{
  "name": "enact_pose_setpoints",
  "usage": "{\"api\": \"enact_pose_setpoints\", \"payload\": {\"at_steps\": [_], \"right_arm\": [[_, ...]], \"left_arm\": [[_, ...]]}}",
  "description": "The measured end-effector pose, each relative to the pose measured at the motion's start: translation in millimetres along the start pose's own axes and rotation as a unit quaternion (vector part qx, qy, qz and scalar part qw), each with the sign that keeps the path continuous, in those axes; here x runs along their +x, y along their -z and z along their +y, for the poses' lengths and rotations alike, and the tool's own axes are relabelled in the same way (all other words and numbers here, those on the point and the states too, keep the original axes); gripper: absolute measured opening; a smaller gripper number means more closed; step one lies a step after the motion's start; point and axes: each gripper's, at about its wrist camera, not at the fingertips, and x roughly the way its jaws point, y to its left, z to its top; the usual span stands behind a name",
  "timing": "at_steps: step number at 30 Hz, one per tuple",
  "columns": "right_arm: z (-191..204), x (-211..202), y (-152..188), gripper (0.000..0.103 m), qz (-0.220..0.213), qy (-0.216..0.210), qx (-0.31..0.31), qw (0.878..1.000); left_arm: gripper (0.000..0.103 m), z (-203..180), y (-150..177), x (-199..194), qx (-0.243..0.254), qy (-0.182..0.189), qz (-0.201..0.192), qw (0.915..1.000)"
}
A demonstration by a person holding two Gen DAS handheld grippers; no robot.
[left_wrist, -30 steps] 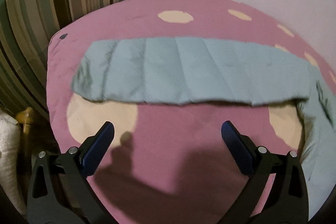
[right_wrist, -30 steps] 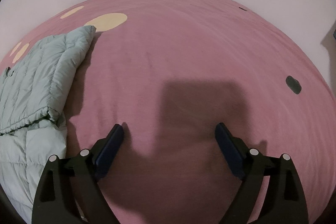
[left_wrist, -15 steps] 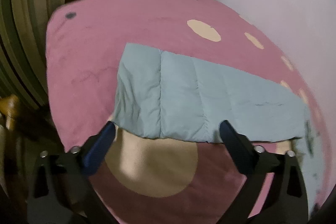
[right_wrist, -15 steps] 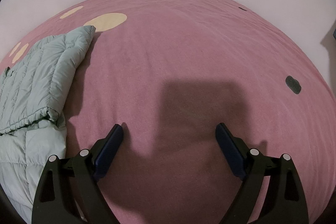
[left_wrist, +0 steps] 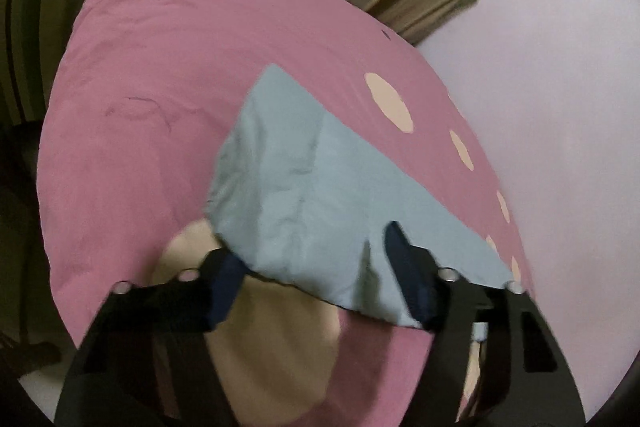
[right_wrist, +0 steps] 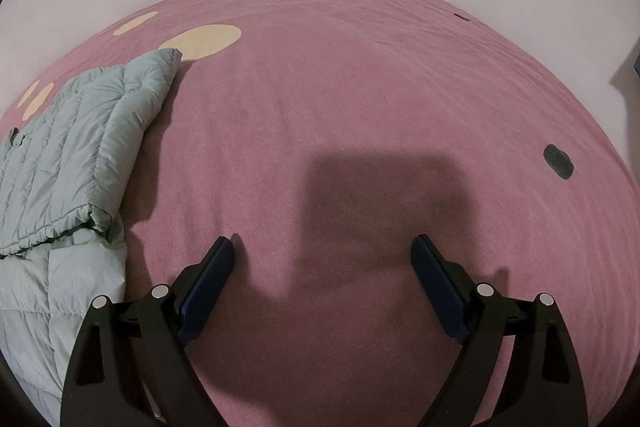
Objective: Fold large clothes
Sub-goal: 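Grasp the sleeve cuff with the left gripper and lift it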
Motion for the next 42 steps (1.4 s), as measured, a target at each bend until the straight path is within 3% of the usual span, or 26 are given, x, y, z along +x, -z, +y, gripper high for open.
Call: {"api": "enact_pose_setpoints", "payload": {"at_steps": [2,10,12,14,16,20,25,32,36,42], "right_arm": [[0.0,0.1,0.0,0.089,0.0,0.0,0.0,1.0],[-0.6,0.3,0.4,0.089,0.0,0.001,0.0,1.0],[-0.5,0.3,0.2,0.089,0.0,0.0,0.001,1.0],[-0.1,0.5,0.0,0.089,0.0,0.001,0.0,1.0],[-0.1,0.4,0.3,0.089,0.0,0.001,0.0,1.0],[-0.3,0.7,0.3,0.089,0.0,0.001,0.0,1.0],[0.0,0.6,0.2,0.089,0.0,0.0,0.001,1.0],[-1.8,1.6,0.3,0.09,0.0,-0.003,0.005,1.0],[-1.9,0.2,2.0,0.09,-0.001,-0.004,0.007,1.0],[-2.1,-0.5,2.6,0.09,-0.001,-0.005,0.009,1.0]], "left_arm": [[0.05,3.4,-1.0,-1.0,-0.011,-0.004,-0.002,0.9999],[0.049,2.5,-10.7,1.6,0.021,-0.033,-0.025,0.9989],[0.038,1.2,-15.0,5.6,0.027,-0.042,-0.028,0.9984],[0.019,0.8,-17.5,9.8,0.031,-0.044,-0.025,0.9982],[0.008,-0.9,-18.7,9.4,0.04,-0.042,-0.025,0.998],[0.005,-27.0,-19.8,-1.0,0.087,-0.052,-0.049,0.9936],[0.005,-94.9,-8.2,-19.8,0.157,-0.012,-0.07,0.985],[0.005,-216.0,53.3,-25.9,0.27,0.062,-0.051,0.9596],[0.005,-282.9,105.8,-21.7,0.33,0.11,-0.019,0.9375],[0.005,-369.6,196.9,-8.2,0.409,0.166,0.026,0.8968]]}}
